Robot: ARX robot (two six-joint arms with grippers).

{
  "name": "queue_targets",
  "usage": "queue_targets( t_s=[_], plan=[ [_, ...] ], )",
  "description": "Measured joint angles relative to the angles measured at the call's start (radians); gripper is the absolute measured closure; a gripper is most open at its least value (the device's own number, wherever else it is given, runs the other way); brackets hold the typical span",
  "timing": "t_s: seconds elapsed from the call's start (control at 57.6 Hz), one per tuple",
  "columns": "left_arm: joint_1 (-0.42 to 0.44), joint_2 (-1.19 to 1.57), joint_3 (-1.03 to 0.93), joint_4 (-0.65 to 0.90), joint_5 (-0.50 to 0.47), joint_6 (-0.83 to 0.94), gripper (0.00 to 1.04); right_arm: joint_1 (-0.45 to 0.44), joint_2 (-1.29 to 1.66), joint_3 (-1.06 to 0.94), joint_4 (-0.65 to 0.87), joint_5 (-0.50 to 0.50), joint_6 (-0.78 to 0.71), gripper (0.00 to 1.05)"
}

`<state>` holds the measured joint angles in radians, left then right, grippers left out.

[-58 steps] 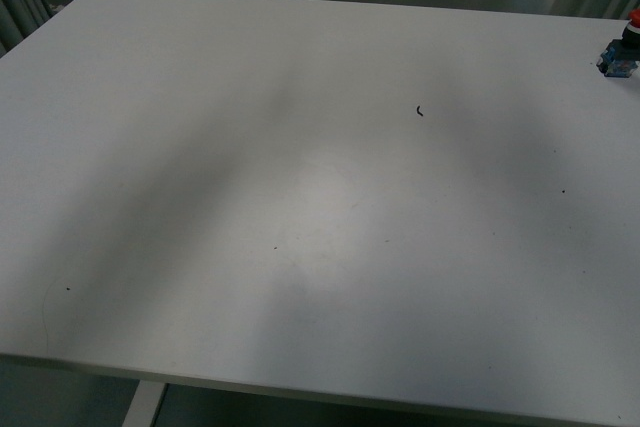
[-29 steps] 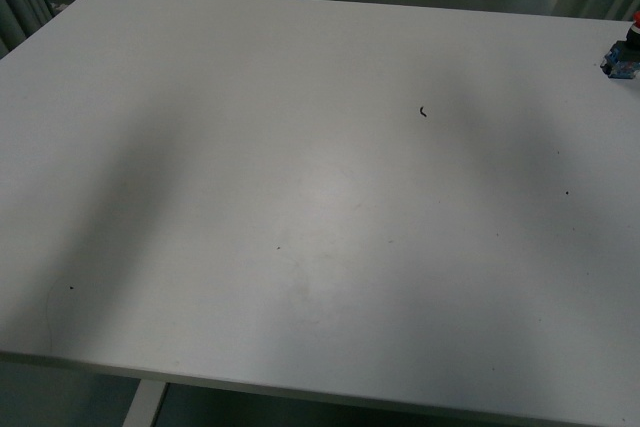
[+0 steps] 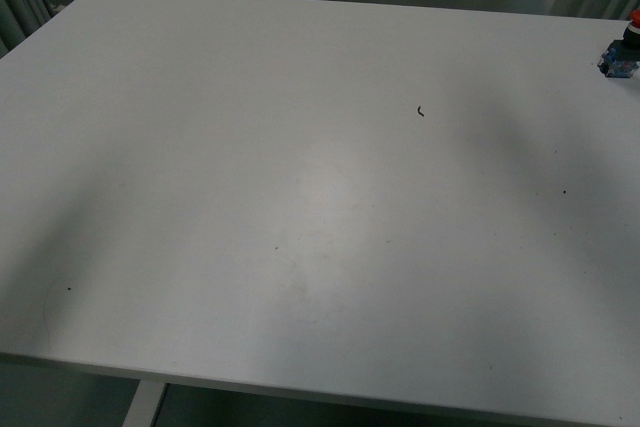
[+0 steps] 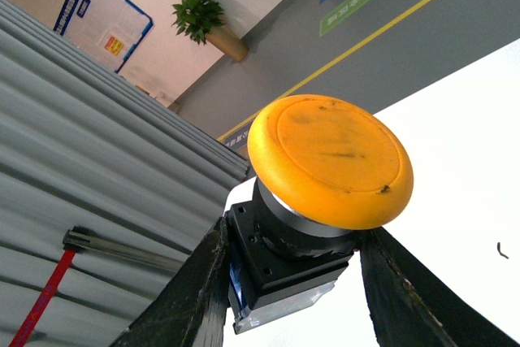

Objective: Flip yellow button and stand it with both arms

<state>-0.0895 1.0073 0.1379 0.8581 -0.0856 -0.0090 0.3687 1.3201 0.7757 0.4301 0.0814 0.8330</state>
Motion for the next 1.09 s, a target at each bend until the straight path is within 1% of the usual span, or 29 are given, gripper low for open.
queue_targets(
  t_s=[0.069, 0.087, 0.122, 0.191, 0.226, 0.278, 0.434, 0.712, 0.938, 1.094],
  plan=[
    [0.012, -0.041, -0.019, -0.022, 0.014, 0.0, 1.01, -0.004, -0.023, -0.019, -0.005, 0.002, -0.001, 0.66],
    [0.032, -0.059, -0.026, -0.033, 0.046, 0.0, 1.01, -0.005, -0.031, -0.024, -0.009, 0.005, -0.003, 0.66],
    [0.051, -0.077, -0.034, -0.043, 0.071, 0.001, 1.01, -0.005, -0.043, -0.031, -0.015, 0.008, -0.006, 0.66],
    [0.077, -0.121, -0.052, -0.07, 0.08, 0.001, 1.01, -0.005, -0.077, -0.048, -0.024, 0.014, -0.016, 0.66],
    [0.085, -0.126, -0.08, -0.029, 0.08, 0.001, 1.01, -0.005, -0.093, -0.053, -0.032, 0.021, -0.022, 0.66],
    [0.087, -0.143, -0.098, -0.037, 0.082, 0.001, 1.01, -0.003, -0.115, -0.057, -0.044, 0.028, -0.031, 0.66],
    [0.087, -0.298, -0.112, -0.169, 0.085, 0.001, 1.01, 0.014, -0.156, -0.063, -0.076, 0.063, -0.069, 0.66],
    [0.087, -0.48, -0.113, -0.337, 0.085, 0.001, 1.01, 0.038, -0.169, -0.07, -0.09, 0.104, -0.101, 0.66],
    [0.087, -0.594, -0.113, -0.445, 0.085, 0.001, 1.01, 0.042, -0.169, -0.071, -0.09, 0.113, -0.116, 0.66],
    [0.087, -0.662, -0.113, -0.511, 0.085, 0.001, 1.01, 0.043, -0.169, -0.071, -0.09, 0.137, -0.138, 0.66]
  ],
)
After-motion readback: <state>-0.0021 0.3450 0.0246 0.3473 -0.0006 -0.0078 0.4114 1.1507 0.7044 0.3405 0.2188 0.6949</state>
